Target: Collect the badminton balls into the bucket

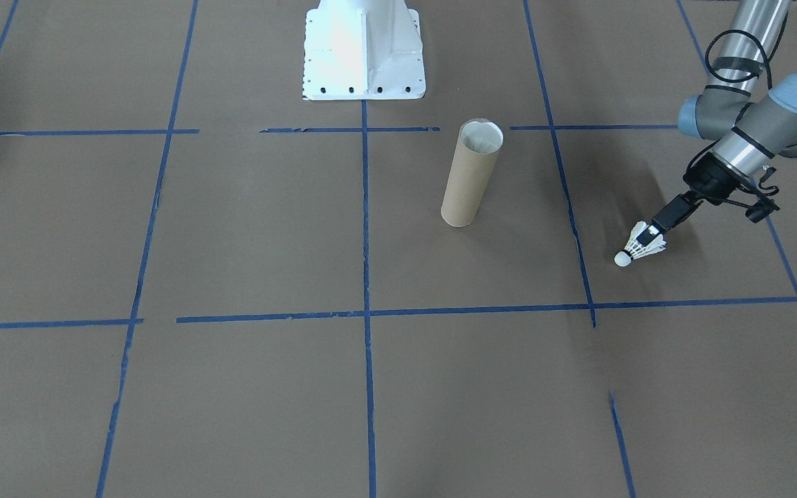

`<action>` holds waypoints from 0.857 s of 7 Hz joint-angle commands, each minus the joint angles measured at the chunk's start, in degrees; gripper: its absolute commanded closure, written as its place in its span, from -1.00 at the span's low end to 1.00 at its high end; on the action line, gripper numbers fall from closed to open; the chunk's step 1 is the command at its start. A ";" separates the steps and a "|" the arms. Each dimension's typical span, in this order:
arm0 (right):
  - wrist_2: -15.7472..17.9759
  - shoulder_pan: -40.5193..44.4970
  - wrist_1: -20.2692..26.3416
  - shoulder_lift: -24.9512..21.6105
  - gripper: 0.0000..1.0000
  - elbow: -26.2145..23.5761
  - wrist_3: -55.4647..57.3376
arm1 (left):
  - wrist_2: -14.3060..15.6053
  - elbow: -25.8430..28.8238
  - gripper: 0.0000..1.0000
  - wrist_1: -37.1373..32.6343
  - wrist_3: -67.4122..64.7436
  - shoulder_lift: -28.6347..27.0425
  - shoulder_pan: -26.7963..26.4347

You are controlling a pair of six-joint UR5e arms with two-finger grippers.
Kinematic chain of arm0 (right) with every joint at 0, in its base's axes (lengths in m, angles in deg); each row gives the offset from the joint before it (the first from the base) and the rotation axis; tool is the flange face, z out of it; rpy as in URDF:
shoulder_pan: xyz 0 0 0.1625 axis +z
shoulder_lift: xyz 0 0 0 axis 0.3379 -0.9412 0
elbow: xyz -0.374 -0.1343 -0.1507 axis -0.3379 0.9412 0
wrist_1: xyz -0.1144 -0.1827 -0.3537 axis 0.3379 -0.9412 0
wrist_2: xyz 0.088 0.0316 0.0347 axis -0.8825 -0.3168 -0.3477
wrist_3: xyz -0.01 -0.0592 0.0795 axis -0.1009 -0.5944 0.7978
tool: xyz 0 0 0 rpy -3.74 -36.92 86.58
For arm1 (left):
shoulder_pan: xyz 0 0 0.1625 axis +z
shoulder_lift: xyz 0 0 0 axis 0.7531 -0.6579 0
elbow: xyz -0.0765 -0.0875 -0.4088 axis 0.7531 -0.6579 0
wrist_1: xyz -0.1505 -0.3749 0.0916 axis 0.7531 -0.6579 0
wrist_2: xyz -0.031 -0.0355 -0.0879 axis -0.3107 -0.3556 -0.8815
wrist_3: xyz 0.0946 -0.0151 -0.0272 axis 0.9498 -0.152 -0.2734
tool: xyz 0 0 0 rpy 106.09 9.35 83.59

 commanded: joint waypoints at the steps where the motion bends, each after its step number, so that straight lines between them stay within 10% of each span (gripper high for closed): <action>1: 0.02 0.00 0.00 0.00 -1.00 -0.07 0.00 | -0.26 -0.32 1.00 -0.25 -0.68 0.09 0.05; 4: -0.07 0.00 0.00 0.00 -1.00 -0.08 0.00 | -0.79 -3.38 1.00 -0.17 -0.68 1.05 -0.21; 6: 0.02 0.00 0.00 0.00 -1.00 -0.08 0.00 | -7.71 -8.55 1.00 4.29 -0.68 3.33 -0.38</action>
